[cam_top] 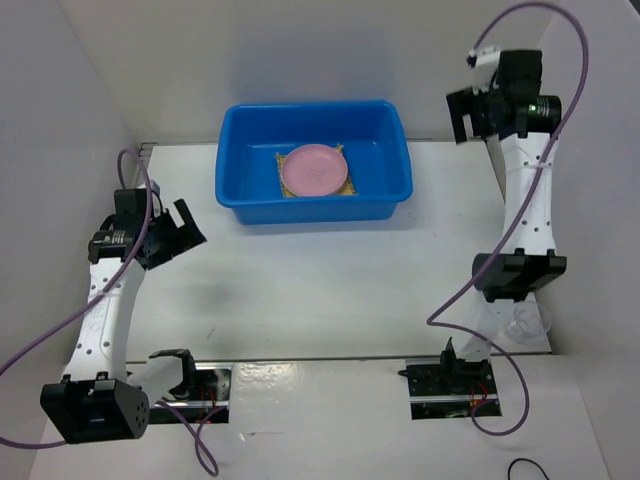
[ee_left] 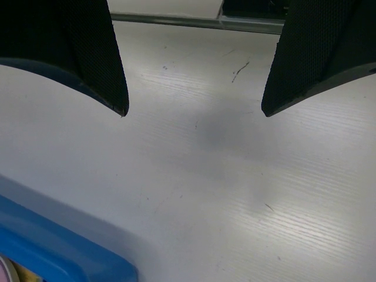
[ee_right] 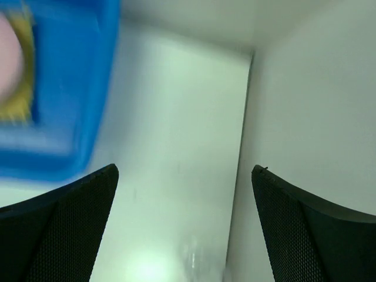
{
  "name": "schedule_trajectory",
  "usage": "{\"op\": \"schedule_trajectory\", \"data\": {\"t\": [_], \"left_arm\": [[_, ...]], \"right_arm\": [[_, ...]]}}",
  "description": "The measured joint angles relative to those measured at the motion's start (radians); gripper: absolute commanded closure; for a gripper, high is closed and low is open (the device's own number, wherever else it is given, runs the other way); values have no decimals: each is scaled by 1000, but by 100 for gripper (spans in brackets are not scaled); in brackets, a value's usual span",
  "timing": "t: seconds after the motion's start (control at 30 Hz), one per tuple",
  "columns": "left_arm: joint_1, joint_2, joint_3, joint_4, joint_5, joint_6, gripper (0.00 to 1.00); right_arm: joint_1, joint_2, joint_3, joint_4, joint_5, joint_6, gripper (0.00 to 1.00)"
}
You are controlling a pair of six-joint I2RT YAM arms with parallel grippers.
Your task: Place the mixed dishes into the plastic bin
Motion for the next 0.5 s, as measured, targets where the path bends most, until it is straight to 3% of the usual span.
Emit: {"op": "schedule_trajectory", "data": {"t": [0.1, 0.17, 0.27, 0.33, 0.5], "left_arm": [[-19, -6, -23, 11, 38, 15, 0], [-33, -9, -27, 19, 54, 19, 0], [-54, -8, -29, 40, 79, 21, 0], [-66, -4, -31, 49, 94, 22, 0], [-88, 46, -31, 58, 113, 22, 0]], "right_arm": [[-70, -158, -385, 10, 17, 6, 2], [-69, -271, -705, 77, 45, 1, 2], [-53, -396, -1057, 127, 105, -6, 2], [-49, -457, -1213, 159, 146, -9, 2], [-113, -524, -1414, 256, 244, -14, 2]]}}
